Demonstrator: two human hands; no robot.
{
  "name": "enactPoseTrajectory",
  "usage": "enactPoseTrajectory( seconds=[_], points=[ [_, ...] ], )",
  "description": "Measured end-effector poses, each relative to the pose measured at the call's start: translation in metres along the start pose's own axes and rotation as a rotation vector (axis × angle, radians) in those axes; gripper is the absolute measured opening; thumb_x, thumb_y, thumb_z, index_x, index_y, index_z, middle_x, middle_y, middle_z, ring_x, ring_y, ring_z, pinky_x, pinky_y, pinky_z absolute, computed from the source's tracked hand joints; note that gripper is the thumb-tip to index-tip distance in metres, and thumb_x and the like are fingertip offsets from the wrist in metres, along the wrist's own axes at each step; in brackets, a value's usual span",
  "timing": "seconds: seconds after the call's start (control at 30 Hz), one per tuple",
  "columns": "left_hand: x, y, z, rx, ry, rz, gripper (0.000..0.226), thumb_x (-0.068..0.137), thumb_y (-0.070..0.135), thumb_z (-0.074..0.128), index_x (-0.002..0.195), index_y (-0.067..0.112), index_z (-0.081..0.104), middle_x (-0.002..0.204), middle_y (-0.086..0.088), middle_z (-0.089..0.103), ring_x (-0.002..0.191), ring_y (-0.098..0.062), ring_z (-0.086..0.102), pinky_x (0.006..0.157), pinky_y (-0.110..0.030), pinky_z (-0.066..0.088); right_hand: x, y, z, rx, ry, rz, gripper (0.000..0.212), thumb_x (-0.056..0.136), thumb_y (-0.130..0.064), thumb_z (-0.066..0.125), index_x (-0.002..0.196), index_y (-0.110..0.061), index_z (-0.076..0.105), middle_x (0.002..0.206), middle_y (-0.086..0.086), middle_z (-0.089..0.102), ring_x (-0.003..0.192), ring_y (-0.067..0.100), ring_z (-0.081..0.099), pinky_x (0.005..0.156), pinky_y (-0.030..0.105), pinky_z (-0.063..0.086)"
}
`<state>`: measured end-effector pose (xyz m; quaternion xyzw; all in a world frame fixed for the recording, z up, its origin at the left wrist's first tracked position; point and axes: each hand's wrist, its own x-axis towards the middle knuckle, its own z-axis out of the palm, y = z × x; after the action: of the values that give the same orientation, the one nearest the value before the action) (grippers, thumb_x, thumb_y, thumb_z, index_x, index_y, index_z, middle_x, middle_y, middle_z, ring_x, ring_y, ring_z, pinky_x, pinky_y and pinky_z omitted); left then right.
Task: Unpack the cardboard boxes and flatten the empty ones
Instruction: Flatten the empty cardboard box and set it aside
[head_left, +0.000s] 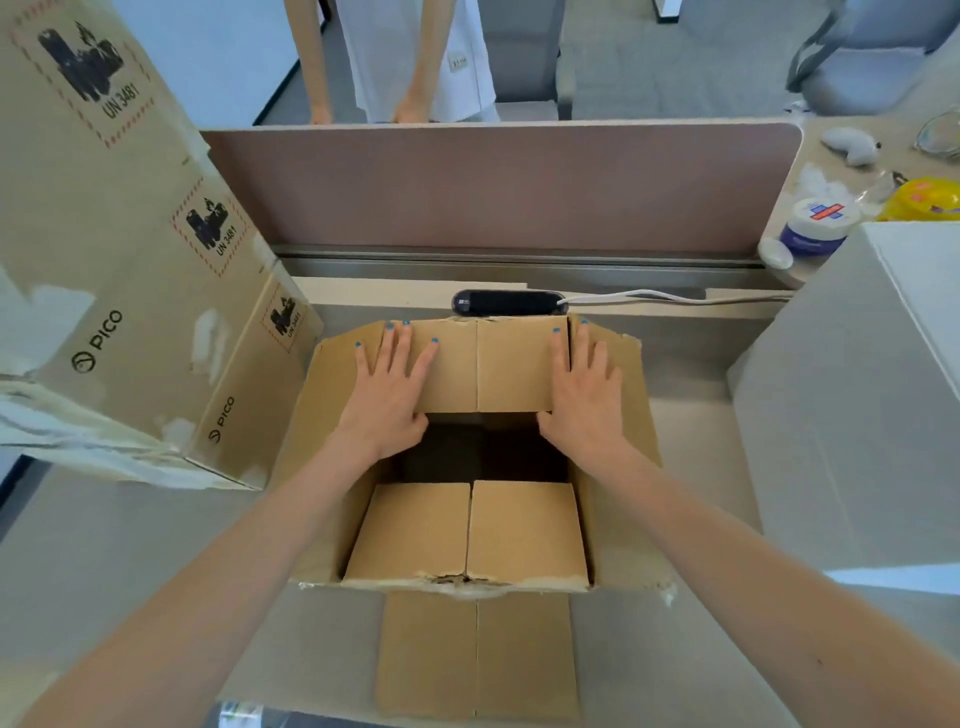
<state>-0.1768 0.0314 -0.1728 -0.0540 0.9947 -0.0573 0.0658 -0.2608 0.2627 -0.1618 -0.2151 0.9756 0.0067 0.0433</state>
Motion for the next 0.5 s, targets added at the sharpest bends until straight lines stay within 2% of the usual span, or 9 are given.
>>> enactPoseTrajectory(
  seconds=[0.13,0.2,0.27,0.37,0.43,0.5],
  points=[
    [-0.010,-0.009,-0.009,-0.121,0.005,0.070,0.082,0.091,0.029,0.056,0.158,0.026,0.008,0.166,-0.009,-0.006,0.152,-0.031,-0.012,0.120,-0.061,-0.001,-0.010,-0.007,0.000,-0.022,0.075,-0.079,0.076,0.086,-0.034,0.052,0.149,-0.010,0.018,0.158,0.016,0.011,0.142,0.041,0.017,0.115,0.050,0.022],
    [-0.011,-0.015,-0.020,-0.153,0.023,0.131,0.074,0.092,0.030,0.055,0.157,0.026,0.019,0.166,-0.005,0.008,0.153,-0.027,0.001,0.121,-0.059,0.003,-0.015,-0.006,-0.004,0.028,0.182,-0.129,0.061,0.089,-0.029,0.047,0.145,-0.008,0.032,0.154,0.015,0.027,0.140,0.035,0.028,0.116,0.047,0.025],
    [-0.011,-0.022,-0.035,-0.193,0.086,0.200,0.060,0.093,0.028,0.055,0.151,0.024,0.037,0.159,-0.003,0.032,0.149,-0.023,0.025,0.123,-0.053,0.009,-0.013,-0.006,-0.011,0.093,0.321,-0.169,0.044,0.092,-0.026,0.047,0.132,-0.008,0.050,0.140,0.012,0.048,0.128,0.029,0.046,0.111,0.042,0.034],
    [0.001,-0.030,-0.059,-0.230,0.297,0.272,0.037,0.092,0.023,0.051,0.125,0.016,0.065,0.125,-0.004,0.067,0.118,-0.022,0.061,0.115,-0.048,0.032,0.001,-0.010,-0.034,0.203,0.473,-0.156,0.027,0.094,-0.021,0.049,0.114,-0.010,0.062,0.115,0.007,0.064,0.106,0.023,0.059,0.097,0.037,0.045],
    [0.016,-0.034,-0.077,-0.273,0.428,0.250,0.030,0.090,0.020,0.051,0.112,0.013,0.070,0.108,-0.007,0.074,0.099,-0.027,0.069,0.099,-0.044,0.048,0.015,-0.016,-0.051,0.196,0.560,-0.147,0.021,0.095,-0.017,0.050,0.109,-0.009,0.062,0.105,0.007,0.065,0.097,0.023,0.060,0.088,0.036,0.048],
    [0.033,-0.036,-0.091,-0.295,0.525,0.219,0.023,0.091,0.015,0.056,0.111,0.013,0.067,0.103,-0.006,0.074,0.091,-0.027,0.070,0.086,-0.039,0.051,0.032,-0.021,-0.066,0.190,0.602,-0.136,0.018,0.096,-0.015,0.049,0.109,-0.008,0.059,0.102,0.007,0.064,0.093,0.024,0.060,0.082,0.037,0.047]
  ],
)
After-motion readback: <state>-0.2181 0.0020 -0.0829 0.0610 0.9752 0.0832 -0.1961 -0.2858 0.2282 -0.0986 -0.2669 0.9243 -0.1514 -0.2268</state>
